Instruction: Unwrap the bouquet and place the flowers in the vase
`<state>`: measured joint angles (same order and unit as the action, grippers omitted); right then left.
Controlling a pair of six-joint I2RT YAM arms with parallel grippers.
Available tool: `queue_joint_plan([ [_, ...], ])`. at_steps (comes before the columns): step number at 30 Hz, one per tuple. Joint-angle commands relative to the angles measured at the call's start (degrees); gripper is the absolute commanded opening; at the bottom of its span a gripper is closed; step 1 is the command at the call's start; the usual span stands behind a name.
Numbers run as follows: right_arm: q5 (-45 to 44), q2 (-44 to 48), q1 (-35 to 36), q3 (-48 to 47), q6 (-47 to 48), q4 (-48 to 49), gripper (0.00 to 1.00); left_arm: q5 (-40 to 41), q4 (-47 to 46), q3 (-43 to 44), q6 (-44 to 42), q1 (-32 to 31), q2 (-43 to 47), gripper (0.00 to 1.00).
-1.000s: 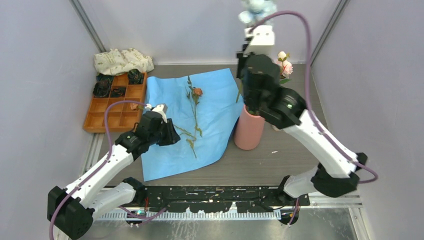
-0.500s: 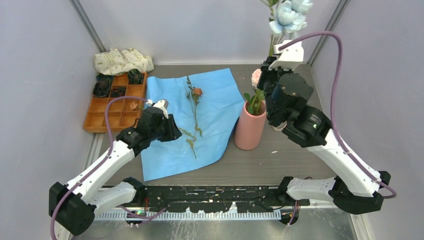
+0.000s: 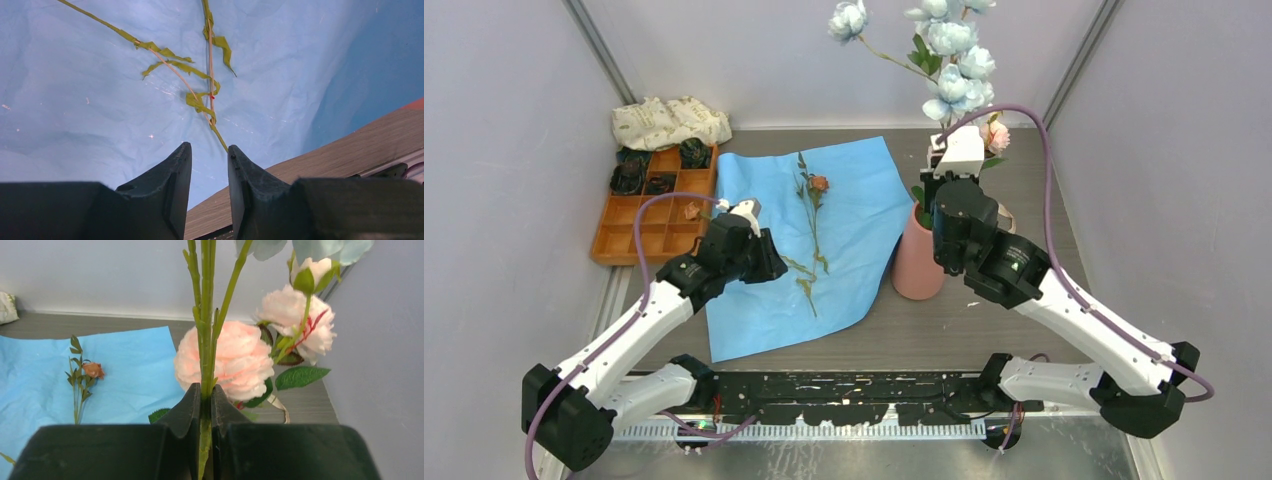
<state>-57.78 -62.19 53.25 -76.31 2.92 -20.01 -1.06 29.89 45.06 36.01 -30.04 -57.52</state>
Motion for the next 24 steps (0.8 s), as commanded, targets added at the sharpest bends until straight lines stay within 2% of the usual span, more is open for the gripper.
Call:
queue_joint_plan([
  [1, 0.3, 5.1, -0.2, 5.9, -6.2, 3.9, 0.01, 0.6, -1.6, 2.3, 0.4, -0.3, 0.5, 0.34],
  [6, 3.3, 8.8, -0.2, 14.5, -13.1, 3.8, 0.01, 0.6, -1.5, 2.3, 0.4, -0.2, 0.5, 0.34],
  [12, 7.1, 10.2, -0.2, 18.9, -18.7, -1.5, 0.03, 0.6, -1.6, 2.2, 0.5, -0.3, 0.5, 0.34],
  [15, 7.7, 11.8, -0.2, 20.4, -20.0, -2.5, 0.14, 0.6, -1.6, 2.1, 0.6, -0.2, 0.3, 0.34],
  [16, 7.8, 12.5, -0.2, 20.7, -20.3, -2.5, 0.2, 0.6, -1.7, 2.1, 0.6, -0.3, 0.4, 0.34],
  [18, 8.3, 13.9, -0.1, 21.2, -20.6, -2.6, 0.38, 0.6, -1.6, 2.1, 0.6, -0.3, 0.3, 0.34],
  [19, 8.4, 14.5, -0.2, 21.2, -20.7, -2.6, 0.44, 0.6, -1.7, 2.1, 0.6, -0.2, 0.3, 0.34],
  [21, 8.7, 15.6, -0.2, 21.1, -20.9, -2.9, 0.5, 0.6, -1.7, 2.1, 0.6, -0.2, 0.3, 0.34],
  [24, 9.4, 16.9, -0.1, 20.2, -20.9, -3.5, 0.54, 0.6, -1.7, 2.1, 0.6, -0.3, 0.3, 0.34],
])
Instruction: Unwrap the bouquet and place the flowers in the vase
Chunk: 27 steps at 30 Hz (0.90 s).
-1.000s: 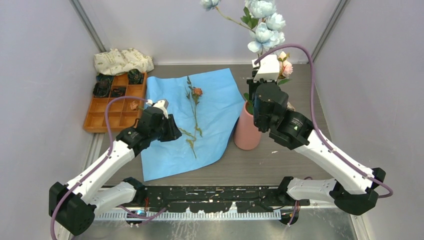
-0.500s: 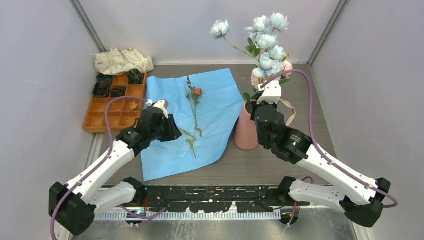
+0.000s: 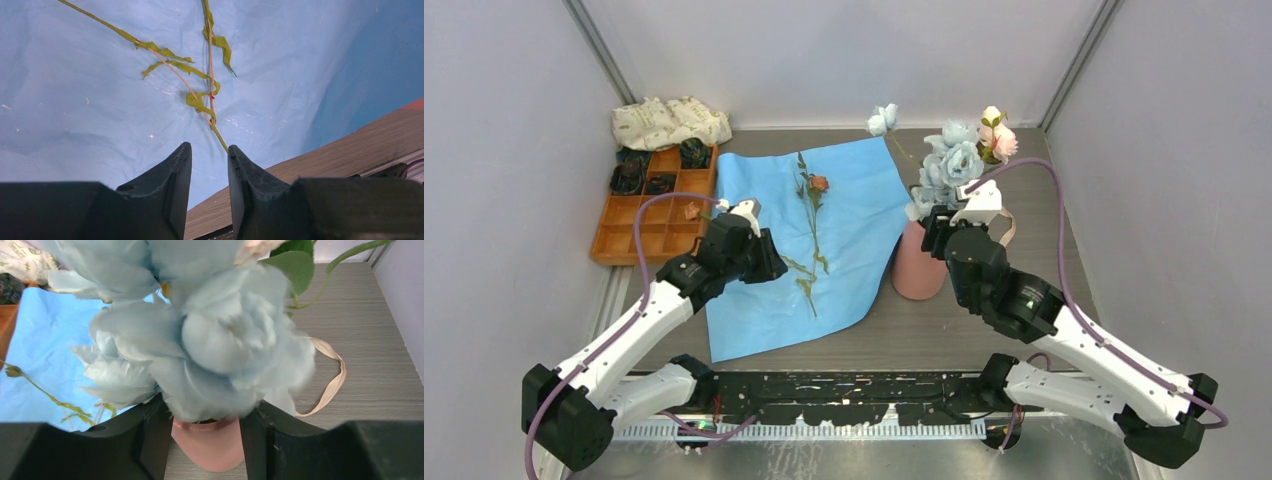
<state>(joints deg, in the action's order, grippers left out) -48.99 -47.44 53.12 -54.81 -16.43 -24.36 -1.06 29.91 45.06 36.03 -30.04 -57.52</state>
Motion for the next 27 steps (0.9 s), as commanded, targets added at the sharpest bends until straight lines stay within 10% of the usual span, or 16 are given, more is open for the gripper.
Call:
queue_joint_plan([
  [1, 1.1, 2.5, 0.0, -1.7, -1.6, 0.6, 0.54, 0.6, -1.6, 2.1, 0.6, -0.2, 0.3, 0.34],
  [18, 20.2, 5.8, 0.2, -13.4, -1.1, 10.1, 0.58, 6.9, 4.0, 6.8, 0.4, -0.3, 4.2, 0.34],
  [27, 33.4, -13.3, 0.9, -26.7, -3.7, 7.1, 0.64, 24.5, 14.2, 13.9, 2.5, -0.2, 13.6, 0.34],
])
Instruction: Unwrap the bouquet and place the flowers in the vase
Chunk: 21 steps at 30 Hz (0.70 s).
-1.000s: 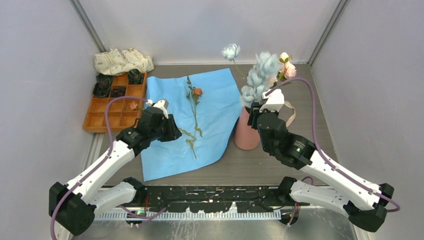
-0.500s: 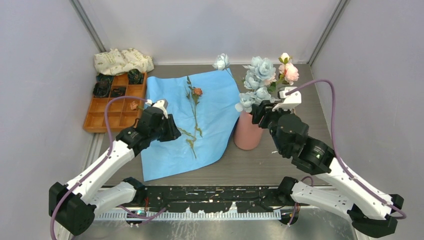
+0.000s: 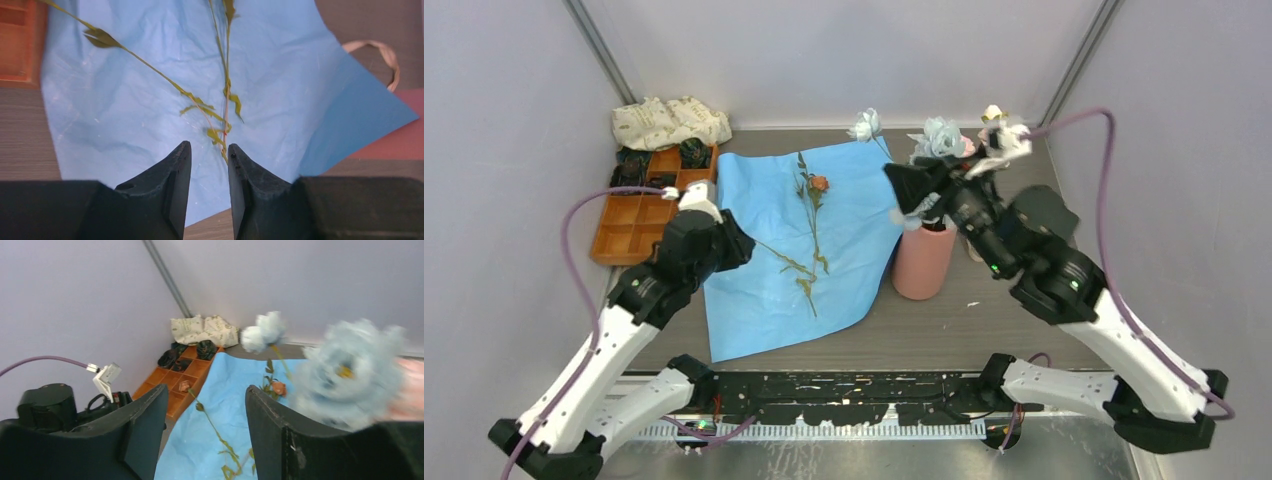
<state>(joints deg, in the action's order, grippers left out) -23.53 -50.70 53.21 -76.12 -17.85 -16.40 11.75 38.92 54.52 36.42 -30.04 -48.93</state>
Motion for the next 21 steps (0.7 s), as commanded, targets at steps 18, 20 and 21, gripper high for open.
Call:
queue_joint_plan([
  [18, 4.0, -58.9, 6.1, -31.9, -15.6, -30.9, 0.6, 25.1, 13.3, 4.3, 6.1, -0.3, 14.7, 0.34],
  [20, 2.3, -63.8, 6.1, -35.8, -16.2, -33.7, 0.6, 24.0, 13.0, 3.9, 6.1, -0.2, 14.2, 0.34],
  [21, 1.1, -66.3, 6.0, -37.7, -16.2, -35.0, 0.6, 23.5, 12.8, 3.6, 6.2, -0.2, 14.1, 0.34],
])
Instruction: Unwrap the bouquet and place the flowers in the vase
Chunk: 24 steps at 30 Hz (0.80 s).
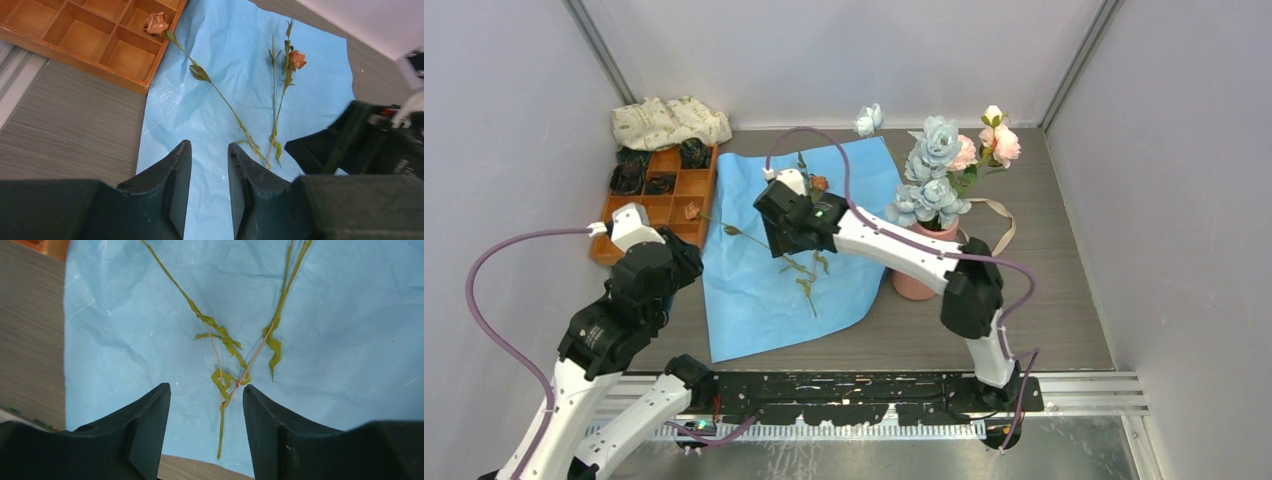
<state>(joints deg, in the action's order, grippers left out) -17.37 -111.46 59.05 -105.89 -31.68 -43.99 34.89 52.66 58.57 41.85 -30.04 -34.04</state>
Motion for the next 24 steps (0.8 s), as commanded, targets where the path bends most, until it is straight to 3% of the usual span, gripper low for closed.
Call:
queue_joint_plan([
  [1, -6.3, -8.1, 0.1, -10.3, -2.3, -9.0, 0.6, -0.3, -1.3, -0.6, 0.7, -0.3, -0.8, 0.34],
  [8, -9.0, -21.4, -4.5, -20.9, -2.9, -14.3, 0.56, -2.7, -2.3, -1.2, -0.2, -0.3, -0.5, 0.34],
  [15, -7.3, -24.3, -9.8, -21.8, -0.9, -11.5, 0.56, -5.8, -4.5, -3.8, -0.2, -0.3, -1.3, 0.34],
  [24, -1.2, -25.2, -11.0, -21.3, 0.8, -5.8, 0.56, -12.2, -11.8, -12.0, 3.3, -0.3, -7.2, 0.35],
])
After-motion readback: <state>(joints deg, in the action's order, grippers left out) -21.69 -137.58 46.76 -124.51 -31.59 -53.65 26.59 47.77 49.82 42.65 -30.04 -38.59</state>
